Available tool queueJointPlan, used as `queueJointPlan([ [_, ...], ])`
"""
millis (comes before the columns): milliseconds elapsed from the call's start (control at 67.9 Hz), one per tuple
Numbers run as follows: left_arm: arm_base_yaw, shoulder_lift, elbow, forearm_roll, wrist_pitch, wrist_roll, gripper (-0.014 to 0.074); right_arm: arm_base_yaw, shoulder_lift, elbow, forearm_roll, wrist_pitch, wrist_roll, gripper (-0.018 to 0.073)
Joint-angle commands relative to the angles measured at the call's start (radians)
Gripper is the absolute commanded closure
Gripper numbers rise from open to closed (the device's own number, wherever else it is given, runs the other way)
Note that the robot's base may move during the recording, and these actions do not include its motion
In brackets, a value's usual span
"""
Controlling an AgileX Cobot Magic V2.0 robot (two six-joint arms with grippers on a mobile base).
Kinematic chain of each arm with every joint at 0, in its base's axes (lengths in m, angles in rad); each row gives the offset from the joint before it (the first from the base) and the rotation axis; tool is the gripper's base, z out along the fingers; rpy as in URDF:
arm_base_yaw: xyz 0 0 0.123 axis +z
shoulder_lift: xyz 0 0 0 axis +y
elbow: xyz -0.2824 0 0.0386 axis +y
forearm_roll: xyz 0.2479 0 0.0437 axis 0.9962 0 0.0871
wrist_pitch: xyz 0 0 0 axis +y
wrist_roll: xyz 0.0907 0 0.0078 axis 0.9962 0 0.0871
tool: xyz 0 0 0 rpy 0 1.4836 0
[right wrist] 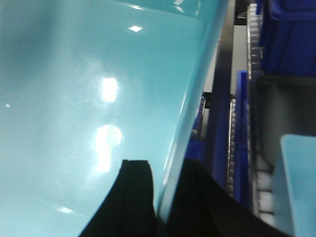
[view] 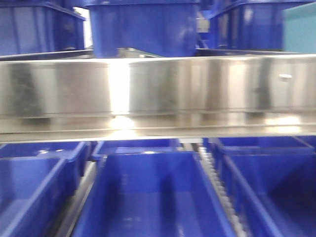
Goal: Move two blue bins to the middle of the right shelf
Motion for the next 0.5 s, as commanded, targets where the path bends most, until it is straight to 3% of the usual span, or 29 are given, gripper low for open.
queueJointPlan([
  [0,-0.014,-0.016,-0.014,-0.07,-0.09,-0.009,0.0707,0.003,-0.01,-0.009,0.027,-0.028,-0.025,0.0712],
  [486,-0.014,-0.016,-0.014,-0.07,-0.09,-0.009,0.0707,0.003,-0.01,-0.009,0.027,-0.028,-0.025,0.0712],
])
